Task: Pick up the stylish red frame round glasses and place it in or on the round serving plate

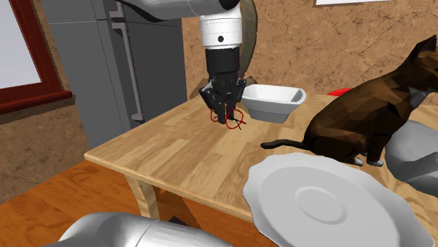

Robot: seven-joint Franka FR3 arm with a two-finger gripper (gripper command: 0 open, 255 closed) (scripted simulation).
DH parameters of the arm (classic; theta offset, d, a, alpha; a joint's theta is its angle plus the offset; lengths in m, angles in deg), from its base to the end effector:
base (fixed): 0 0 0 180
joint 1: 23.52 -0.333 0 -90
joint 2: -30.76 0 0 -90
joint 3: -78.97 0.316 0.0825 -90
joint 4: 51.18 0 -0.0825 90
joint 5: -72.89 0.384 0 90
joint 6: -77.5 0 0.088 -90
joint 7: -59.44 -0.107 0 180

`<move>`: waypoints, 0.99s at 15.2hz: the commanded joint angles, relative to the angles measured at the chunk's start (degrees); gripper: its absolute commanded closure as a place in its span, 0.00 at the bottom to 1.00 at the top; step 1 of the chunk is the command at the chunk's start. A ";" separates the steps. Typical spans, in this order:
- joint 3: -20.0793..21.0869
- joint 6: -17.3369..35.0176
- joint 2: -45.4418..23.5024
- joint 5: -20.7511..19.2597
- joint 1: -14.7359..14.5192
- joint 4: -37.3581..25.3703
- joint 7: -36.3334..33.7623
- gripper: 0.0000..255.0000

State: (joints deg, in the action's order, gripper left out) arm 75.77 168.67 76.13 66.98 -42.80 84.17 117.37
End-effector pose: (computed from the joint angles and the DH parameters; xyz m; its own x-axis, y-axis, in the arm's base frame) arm 0.3001 0.0699 0.5909 0.2596 0.9647 -0.0431 0.9650 -0.2574 0.0505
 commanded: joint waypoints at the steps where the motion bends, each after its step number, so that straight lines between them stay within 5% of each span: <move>1: -2.12 -0.95 2.71 -1.63 0.93 1.56 2.46 1.00; 15: -19.39 -4.96 10.59 -15.78 7.76 1.99 21.07 1.00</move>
State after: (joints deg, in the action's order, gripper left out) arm 57.79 163.95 86.53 52.38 -35.49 86.57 136.86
